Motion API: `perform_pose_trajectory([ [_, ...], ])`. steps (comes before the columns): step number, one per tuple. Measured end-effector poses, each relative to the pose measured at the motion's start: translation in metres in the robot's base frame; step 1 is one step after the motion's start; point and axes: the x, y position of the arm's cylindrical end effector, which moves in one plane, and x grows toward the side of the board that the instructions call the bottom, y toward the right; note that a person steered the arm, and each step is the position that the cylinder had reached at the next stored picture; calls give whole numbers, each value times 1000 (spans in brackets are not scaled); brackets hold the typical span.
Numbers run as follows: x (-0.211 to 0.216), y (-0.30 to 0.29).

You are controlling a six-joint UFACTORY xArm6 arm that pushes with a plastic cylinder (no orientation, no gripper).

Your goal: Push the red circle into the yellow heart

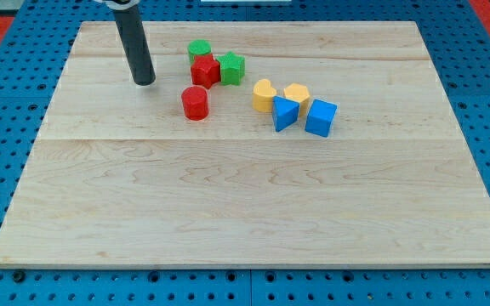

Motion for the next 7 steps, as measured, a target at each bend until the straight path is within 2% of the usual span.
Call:
perform_pose_trajectory([
  [1, 0, -13],
  [2, 27, 9],
  [3, 35, 67],
  [5, 70, 54],
  [6, 61, 99],
  [7, 70, 99],
])
